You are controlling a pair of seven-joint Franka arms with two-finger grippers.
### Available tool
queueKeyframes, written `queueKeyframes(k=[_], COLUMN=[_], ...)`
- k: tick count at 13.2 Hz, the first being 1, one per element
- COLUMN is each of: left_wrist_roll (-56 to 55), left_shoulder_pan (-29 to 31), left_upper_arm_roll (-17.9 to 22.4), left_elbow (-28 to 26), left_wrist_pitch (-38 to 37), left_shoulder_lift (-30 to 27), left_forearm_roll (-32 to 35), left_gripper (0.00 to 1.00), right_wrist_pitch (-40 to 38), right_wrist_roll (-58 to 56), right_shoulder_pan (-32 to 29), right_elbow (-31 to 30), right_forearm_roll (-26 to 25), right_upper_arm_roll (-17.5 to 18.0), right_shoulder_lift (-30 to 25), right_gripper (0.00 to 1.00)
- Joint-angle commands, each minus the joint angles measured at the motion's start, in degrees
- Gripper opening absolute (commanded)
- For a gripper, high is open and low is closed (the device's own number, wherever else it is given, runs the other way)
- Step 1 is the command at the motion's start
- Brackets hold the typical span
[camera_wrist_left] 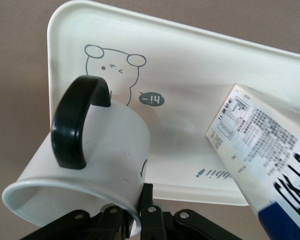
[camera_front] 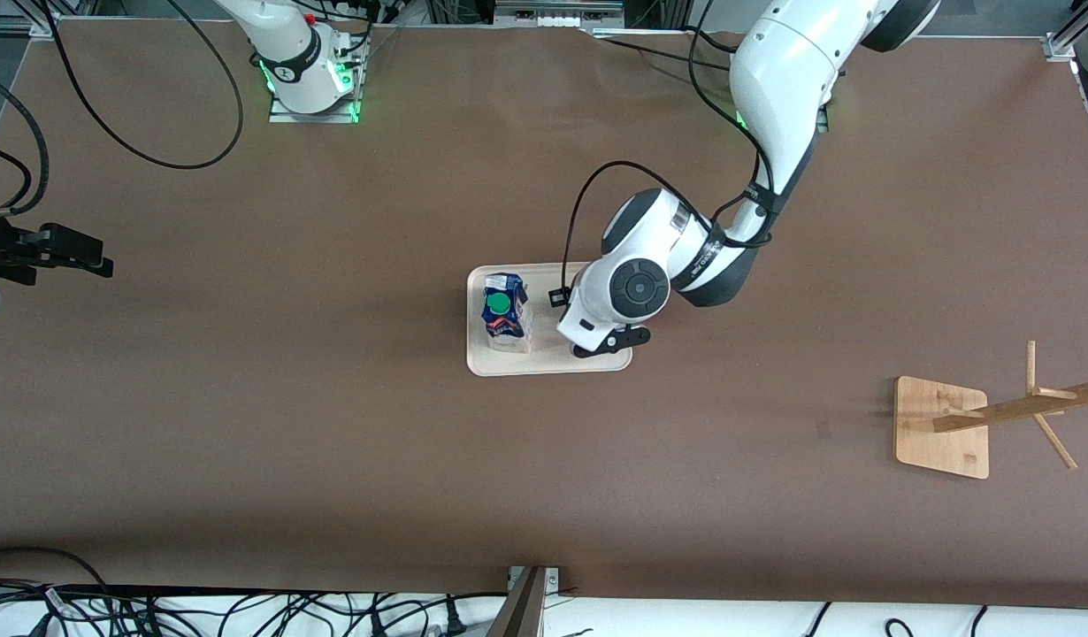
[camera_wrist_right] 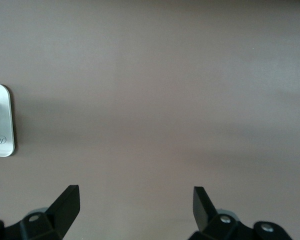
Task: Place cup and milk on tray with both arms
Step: 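Carry the mug to the tray beside the carton with the left gripper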
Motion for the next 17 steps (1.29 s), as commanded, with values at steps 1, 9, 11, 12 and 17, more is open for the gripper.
queueKeyframes(k=[1, 9, 11, 12, 17], left_wrist_roll=[-0.96, 0.54, 0.45, 0.53, 8.42], left_shoulder_pan=[-0.54, 0.16, 0.42, 0.77, 1.83], left_upper_arm_roll=[0.83, 1.01, 1.01, 1.18, 2.06], left_elbow=[1.98, 2.41, 2.68, 2.68, 2.68], left_wrist_pitch=[-0.89, -1.24, -1.77, -3.69, -17.92], left_shoulder_lift=[2.36, 2.11, -0.78, -3.4, -15.37], left_forearm_roll=[-0.33, 0.2, 0.37, 0.46, 12.31], left_gripper=[0.0, 1.0, 1.0, 1.0, 1.0], right_wrist_pitch=[-0.32, 4.86, 4.95, 4.26, 1.62], right_wrist_roll=[1.53, 9.53, 9.62, 9.62, 9.71], right_shoulder_pan=[-0.93, -1.01, -1.01, -1.01, -1.01], right_elbow=[-0.36, -4.93, -4.93, -4.93, -4.31], right_forearm_roll=[-0.94, -2.0, -2.26, -2.26, -1.91], right_upper_arm_roll=[1.9, 2.25, 2.34, 2.34, 2.51], right_shoulder_lift=[-0.76, -3.22, -3.92, -4.18, -4.89], right_gripper=[1.0, 1.0, 1.0, 1.0, 1.0])
